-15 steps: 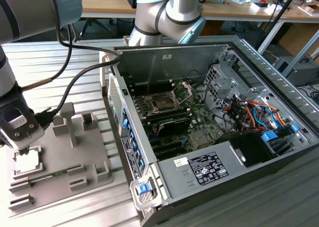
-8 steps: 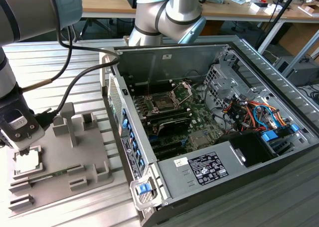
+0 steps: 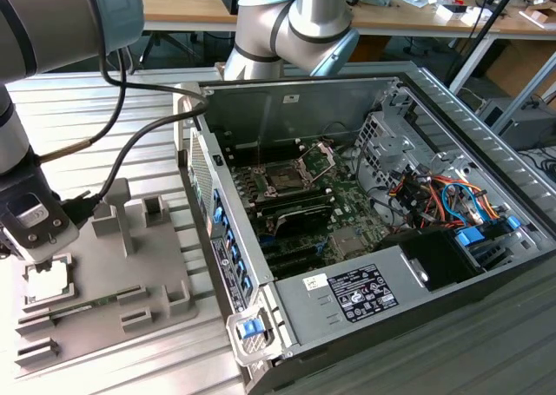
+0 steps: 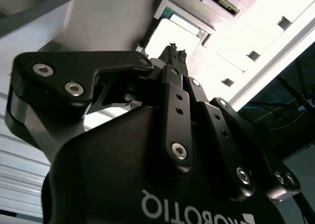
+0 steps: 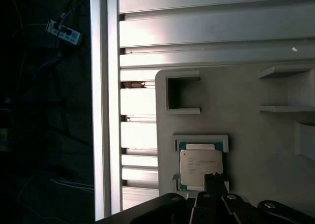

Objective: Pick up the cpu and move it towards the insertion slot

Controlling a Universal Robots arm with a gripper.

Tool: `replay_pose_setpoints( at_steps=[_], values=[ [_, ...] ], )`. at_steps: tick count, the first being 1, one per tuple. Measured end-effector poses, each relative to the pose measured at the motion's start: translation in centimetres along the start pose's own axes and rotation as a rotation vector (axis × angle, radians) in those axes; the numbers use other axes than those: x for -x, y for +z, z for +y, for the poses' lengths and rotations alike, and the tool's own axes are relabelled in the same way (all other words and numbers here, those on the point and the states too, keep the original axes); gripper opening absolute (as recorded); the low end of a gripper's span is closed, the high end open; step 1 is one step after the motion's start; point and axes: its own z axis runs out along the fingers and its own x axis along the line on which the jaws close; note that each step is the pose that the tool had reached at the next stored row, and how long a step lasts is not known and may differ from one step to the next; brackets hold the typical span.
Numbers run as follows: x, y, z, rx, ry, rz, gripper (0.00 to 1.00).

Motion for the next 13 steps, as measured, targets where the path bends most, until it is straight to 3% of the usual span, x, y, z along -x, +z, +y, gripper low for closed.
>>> replay_pose_setpoints(
  at_steps=[13],
  values=[
    [-0.02, 0.39, 0.01, -0.0003, 0.000, 0.0000, 0.11]
  ],
)
